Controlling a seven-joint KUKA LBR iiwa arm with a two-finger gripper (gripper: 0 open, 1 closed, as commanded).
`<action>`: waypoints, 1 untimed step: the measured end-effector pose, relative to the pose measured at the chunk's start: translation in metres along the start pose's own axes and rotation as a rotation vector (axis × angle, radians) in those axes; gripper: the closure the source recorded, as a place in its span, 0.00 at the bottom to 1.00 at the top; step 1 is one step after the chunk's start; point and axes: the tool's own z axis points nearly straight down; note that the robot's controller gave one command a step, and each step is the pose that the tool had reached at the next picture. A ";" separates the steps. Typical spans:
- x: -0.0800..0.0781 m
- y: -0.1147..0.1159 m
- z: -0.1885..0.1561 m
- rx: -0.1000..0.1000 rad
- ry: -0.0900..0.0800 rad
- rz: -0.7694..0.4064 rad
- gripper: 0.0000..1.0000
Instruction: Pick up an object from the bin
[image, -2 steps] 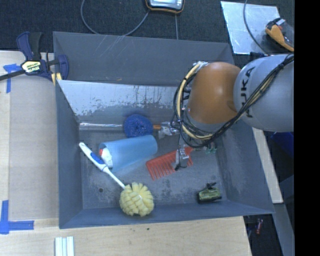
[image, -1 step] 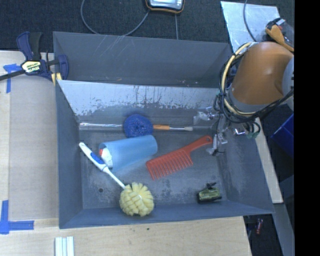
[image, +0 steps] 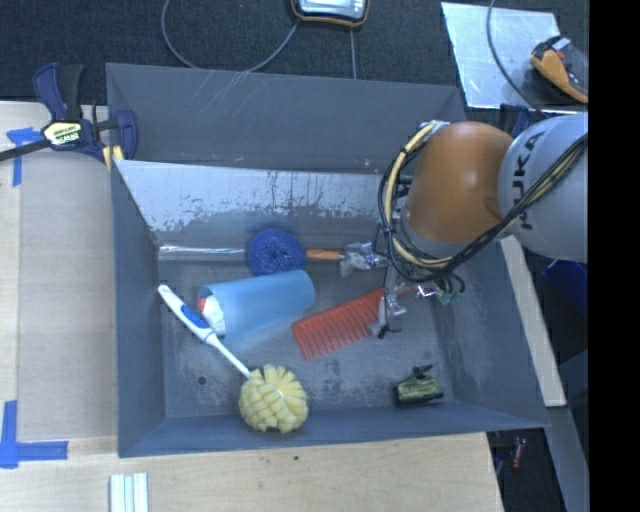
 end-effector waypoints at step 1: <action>-0.023 -0.050 0.029 0.014 -0.020 -0.106 0.00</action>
Offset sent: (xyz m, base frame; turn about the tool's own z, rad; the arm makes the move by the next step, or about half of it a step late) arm 0.0088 0.0096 -0.0299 -0.0809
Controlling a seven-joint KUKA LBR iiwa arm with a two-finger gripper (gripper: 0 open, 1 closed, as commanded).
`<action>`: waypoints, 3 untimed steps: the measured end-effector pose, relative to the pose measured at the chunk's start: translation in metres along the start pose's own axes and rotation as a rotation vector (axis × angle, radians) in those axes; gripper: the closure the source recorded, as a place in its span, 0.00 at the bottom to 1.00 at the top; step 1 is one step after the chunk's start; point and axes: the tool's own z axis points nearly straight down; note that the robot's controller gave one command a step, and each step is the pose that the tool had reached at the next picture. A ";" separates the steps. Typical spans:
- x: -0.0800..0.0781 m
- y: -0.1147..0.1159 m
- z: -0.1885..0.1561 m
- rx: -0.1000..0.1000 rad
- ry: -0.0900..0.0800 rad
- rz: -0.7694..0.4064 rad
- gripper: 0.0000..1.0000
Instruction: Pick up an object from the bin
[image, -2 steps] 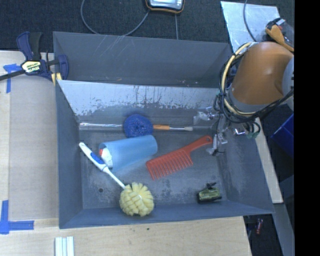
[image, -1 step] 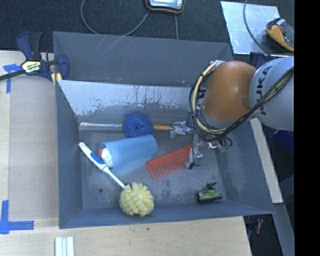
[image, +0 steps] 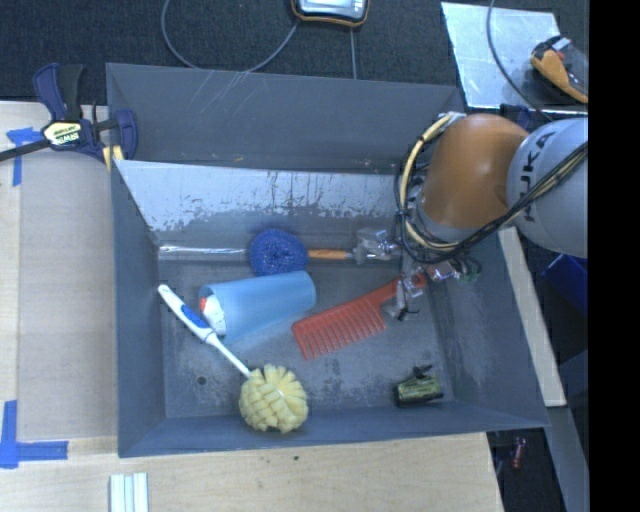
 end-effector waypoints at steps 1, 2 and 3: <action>0.003 0.058 -0.002 -0.013 0.008 0.026 1.00; 0.003 0.058 -0.002 -0.013 0.008 0.027 1.00; 0.003 0.058 -0.005 -0.012 0.007 0.027 1.00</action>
Offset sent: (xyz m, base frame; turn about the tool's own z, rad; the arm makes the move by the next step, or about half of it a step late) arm 0.0000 0.0000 0.0000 0.0000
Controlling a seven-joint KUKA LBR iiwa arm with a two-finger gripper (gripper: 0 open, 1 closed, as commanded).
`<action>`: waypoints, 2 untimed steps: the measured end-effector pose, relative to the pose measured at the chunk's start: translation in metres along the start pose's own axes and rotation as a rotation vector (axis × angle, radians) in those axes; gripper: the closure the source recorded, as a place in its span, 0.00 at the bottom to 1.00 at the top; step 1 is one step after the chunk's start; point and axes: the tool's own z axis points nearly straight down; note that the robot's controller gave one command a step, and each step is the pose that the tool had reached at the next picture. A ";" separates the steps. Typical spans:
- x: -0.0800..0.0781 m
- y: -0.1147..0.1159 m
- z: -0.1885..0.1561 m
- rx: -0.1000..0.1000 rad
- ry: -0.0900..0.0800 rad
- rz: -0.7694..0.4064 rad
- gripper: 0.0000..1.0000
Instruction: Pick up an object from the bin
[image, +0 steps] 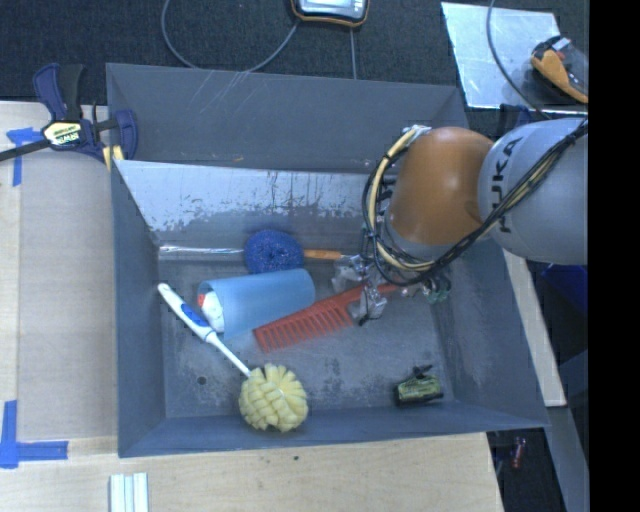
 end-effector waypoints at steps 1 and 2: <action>0.000 0.000 -0.012 0.000 0.001 0.001 1.00; 0.002 0.001 -0.037 -0.003 0.008 0.002 1.00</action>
Offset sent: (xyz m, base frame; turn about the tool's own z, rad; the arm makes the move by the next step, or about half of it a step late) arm -0.0004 -0.0003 0.1194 0.0009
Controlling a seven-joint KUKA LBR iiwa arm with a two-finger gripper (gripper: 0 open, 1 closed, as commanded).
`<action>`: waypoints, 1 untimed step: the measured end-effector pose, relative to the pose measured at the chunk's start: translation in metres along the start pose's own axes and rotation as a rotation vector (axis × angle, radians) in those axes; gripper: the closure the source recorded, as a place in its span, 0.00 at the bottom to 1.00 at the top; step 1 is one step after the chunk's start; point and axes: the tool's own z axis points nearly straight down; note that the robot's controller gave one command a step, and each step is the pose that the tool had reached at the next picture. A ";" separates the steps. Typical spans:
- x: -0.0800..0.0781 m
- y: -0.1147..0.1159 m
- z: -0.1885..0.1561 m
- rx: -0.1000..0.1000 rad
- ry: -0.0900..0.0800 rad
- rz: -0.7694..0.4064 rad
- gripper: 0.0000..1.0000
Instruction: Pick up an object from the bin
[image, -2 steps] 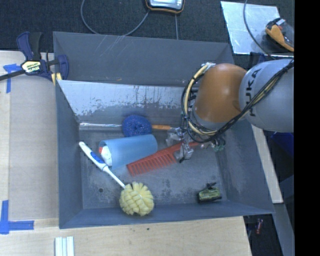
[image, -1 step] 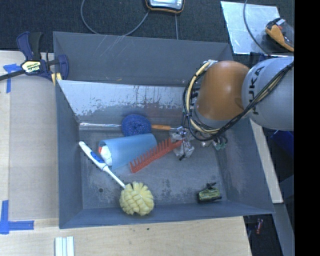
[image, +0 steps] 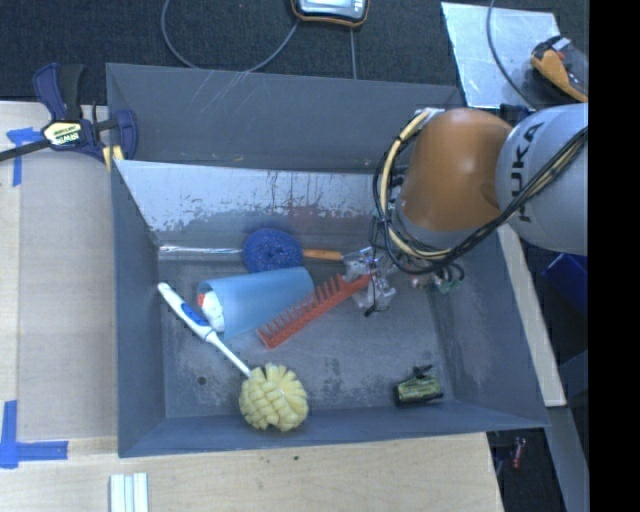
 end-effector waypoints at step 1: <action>-0.002 0.000 -0.040 0.002 -0.005 0.001 1.00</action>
Offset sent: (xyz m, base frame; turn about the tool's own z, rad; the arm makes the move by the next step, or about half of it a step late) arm 0.0011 -0.0002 0.0505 0.0001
